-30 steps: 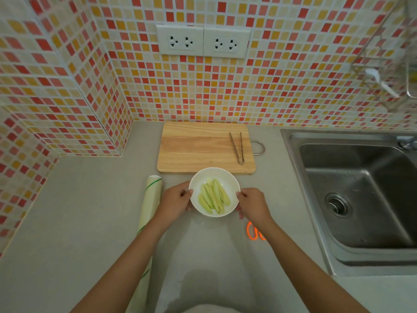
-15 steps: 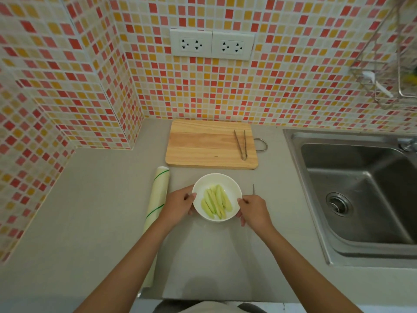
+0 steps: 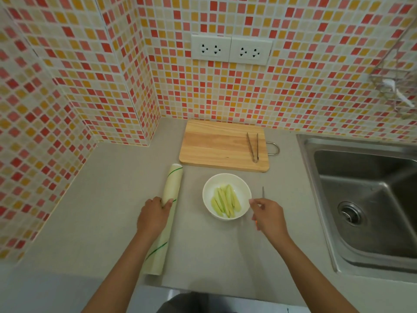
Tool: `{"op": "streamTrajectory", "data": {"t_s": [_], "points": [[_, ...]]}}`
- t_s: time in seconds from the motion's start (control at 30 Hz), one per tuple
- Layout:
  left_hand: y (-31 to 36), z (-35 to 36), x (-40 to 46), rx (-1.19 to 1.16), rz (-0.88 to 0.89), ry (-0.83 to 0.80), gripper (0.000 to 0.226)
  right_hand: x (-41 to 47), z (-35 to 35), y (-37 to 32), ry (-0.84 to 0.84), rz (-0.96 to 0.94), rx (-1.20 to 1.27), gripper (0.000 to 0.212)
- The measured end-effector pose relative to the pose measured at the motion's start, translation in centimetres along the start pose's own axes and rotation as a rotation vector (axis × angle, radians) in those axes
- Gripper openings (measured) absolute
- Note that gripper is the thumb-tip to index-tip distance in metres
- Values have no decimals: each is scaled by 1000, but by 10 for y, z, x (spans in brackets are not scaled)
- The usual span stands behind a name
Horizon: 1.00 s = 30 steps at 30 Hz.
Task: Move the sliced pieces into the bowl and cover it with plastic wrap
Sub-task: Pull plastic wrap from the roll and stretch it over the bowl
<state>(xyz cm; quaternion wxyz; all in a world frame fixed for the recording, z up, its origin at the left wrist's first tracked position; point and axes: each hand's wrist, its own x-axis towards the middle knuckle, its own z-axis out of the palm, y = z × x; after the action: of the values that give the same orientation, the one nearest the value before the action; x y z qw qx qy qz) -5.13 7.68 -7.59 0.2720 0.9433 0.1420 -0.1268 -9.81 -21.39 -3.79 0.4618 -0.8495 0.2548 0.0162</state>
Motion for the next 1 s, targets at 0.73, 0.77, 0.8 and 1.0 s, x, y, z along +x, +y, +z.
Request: {"op": "streamTrajectory", "data": {"t_s": [0.73,0.77,0.8,1.0], "points": [[104,-45,-52,-725,522,-103,30,-14,22,-132,-196,-69,561,16],[108,-42,-55,-733,528,-106,31,-12,21,-134,-196,-55,589,14],[110,-38,-57,-728,530,-112,32,-10,19,-134,-195,-40,610,14],[108,-20,-60,-706,489,-145,33,-3,9,-121,-212,38,689,12]]}}
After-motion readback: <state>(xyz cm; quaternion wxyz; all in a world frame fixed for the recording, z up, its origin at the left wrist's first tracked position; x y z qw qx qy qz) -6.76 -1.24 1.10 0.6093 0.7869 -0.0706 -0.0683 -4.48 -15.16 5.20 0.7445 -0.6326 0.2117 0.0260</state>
